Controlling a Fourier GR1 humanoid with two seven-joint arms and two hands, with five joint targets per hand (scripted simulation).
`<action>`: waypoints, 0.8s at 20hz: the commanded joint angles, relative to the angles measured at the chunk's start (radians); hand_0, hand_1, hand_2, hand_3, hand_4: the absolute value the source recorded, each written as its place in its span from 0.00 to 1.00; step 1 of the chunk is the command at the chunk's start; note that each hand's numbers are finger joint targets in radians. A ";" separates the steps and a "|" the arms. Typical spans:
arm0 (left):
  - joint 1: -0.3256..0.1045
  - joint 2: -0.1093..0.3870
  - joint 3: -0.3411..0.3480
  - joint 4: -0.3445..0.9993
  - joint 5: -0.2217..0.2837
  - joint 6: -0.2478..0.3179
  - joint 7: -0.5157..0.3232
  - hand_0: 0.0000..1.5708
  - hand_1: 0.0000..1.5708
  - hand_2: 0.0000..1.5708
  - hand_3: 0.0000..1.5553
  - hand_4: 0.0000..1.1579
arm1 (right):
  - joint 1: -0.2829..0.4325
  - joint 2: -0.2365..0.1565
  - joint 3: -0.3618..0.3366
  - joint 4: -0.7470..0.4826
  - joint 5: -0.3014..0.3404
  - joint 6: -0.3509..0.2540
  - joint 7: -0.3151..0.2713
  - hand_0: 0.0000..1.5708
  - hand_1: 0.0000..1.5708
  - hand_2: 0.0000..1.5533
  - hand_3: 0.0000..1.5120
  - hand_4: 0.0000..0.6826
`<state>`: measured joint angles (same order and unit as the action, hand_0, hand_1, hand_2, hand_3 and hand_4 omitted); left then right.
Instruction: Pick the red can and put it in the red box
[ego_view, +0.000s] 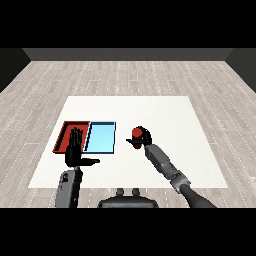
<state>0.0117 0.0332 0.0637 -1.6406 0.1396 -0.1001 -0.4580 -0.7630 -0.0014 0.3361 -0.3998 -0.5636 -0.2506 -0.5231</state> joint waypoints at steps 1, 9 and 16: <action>0.044 -0.032 -0.049 -0.060 -0.021 0.029 0.007 0.00 0.00 0.00 0.00 0.00 | 0.028 0.001 0.139 -0.103 -0.043 -0.112 0.079 0.97 0.97 0.95 0.94 0.81; -0.027 0.011 0.015 0.032 0.015 -0.002 0.020 0.00 0.00 0.00 0.00 0.00 | -0.032 0.001 0.019 0.020 0.029 -0.037 0.043 0.99 0.99 0.95 0.93 0.82; -0.052 -0.008 0.003 0.063 -0.003 0.015 -0.009 0.00 0.00 0.00 0.00 0.00 | 0.020 -0.013 0.016 -0.191 0.076 -0.124 0.041 0.98 0.98 0.95 0.91 0.86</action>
<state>-0.0047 0.0282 0.0605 -1.6238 0.1366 -0.0880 -0.4530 -0.7688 -0.0081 0.3628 -0.4861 -0.5228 -0.3367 -0.5050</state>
